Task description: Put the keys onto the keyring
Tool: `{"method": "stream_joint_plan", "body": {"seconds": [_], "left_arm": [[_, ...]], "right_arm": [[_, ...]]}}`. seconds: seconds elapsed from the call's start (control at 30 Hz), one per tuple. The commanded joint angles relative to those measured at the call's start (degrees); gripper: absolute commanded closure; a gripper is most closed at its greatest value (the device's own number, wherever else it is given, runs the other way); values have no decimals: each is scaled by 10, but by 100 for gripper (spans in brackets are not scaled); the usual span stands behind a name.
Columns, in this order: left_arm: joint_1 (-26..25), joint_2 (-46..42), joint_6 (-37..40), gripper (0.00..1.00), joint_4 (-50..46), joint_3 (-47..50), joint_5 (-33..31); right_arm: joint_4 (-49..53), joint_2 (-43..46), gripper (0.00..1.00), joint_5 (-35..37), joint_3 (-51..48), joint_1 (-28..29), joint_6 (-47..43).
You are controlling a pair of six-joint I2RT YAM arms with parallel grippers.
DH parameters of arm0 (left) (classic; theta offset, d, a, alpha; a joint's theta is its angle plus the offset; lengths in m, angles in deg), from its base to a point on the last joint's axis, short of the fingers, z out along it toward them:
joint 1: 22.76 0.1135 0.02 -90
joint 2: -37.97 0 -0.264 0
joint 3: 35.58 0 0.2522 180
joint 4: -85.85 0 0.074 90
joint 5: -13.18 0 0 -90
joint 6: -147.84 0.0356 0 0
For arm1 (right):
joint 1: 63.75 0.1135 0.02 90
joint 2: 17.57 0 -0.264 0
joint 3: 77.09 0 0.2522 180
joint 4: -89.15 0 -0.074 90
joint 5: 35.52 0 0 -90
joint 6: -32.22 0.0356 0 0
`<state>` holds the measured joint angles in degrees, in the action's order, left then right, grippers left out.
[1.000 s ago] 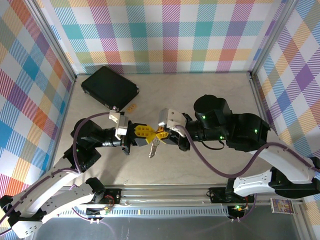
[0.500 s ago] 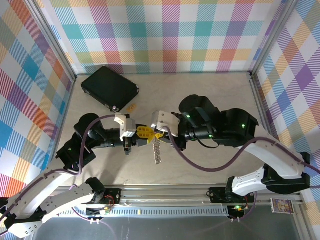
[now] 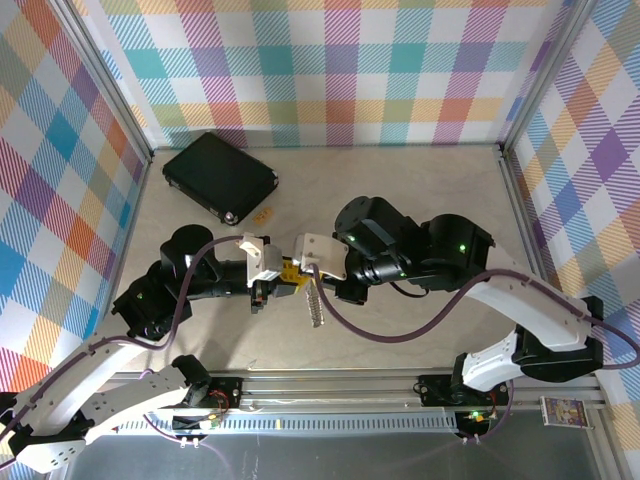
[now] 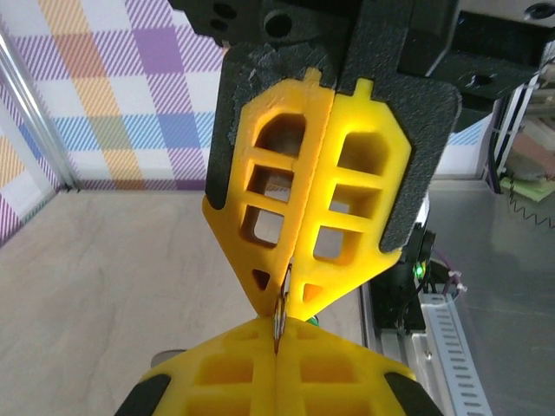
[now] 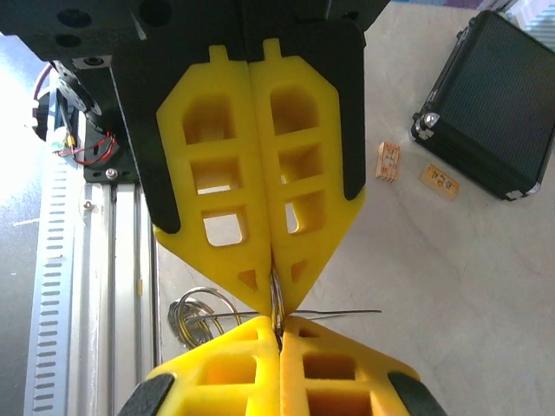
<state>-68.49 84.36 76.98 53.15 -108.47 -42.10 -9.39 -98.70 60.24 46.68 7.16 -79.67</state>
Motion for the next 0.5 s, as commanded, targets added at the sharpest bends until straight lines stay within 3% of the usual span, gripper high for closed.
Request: {"method": "stream_joint_plan", "body": {"seconds": [0.0,0.13,0.27,0.33,0.47], "left_arm": [[-2,-15,-49,100,102,8,16],[-2,-21,-120,100,221,34,60],[-2,-19,-173,100,308,55,82],[-2,-16,-199,100,348,66,92],[-2,-9,-241,100,405,82,106]], "right_arm": [[-55,37,95,-47,-14,11,8],[-108,65,83,-67,-46,10,24],[-124,76,79,-72,-54,9,29],[-129,82,81,-69,-55,10,31],[-144,101,94,-73,-63,9,33]]}}
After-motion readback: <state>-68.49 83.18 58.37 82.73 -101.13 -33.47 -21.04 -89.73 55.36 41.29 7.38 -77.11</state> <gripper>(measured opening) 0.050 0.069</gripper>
